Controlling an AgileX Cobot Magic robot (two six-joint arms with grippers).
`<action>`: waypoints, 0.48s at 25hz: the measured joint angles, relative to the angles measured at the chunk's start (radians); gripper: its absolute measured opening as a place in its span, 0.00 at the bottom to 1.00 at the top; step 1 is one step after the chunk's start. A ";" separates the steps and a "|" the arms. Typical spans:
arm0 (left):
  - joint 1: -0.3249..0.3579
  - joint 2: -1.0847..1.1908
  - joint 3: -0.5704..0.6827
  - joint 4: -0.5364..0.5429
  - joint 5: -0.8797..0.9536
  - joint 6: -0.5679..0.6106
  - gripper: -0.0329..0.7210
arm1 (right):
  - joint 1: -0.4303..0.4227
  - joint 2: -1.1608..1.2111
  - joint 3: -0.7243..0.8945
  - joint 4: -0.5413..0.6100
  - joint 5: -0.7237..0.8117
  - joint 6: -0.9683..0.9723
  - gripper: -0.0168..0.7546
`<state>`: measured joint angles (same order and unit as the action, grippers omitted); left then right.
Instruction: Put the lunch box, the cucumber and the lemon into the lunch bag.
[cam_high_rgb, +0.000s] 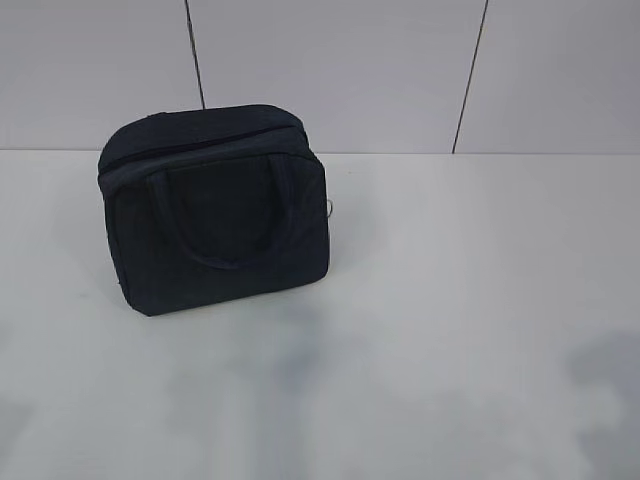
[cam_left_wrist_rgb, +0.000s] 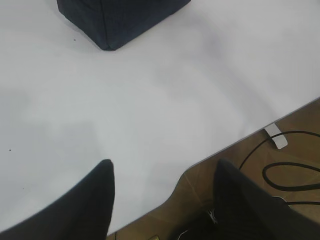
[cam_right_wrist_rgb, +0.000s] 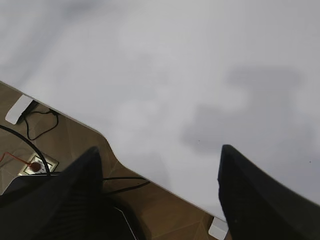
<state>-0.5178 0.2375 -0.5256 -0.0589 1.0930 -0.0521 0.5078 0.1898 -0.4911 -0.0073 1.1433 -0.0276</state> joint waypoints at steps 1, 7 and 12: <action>0.000 -0.002 0.000 0.000 0.000 0.000 0.63 | 0.000 -0.002 0.000 0.000 0.000 0.000 0.75; 0.147 -0.018 0.000 0.000 -0.002 0.002 0.62 | -0.142 -0.012 0.000 0.000 -0.002 0.000 0.75; 0.331 -0.078 0.000 0.000 -0.002 0.002 0.62 | -0.357 -0.051 0.000 0.000 -0.002 0.000 0.75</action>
<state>-0.1868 0.1595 -0.5256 -0.0589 1.0909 -0.0503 0.1507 0.1384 -0.4911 -0.0073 1.1412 -0.0276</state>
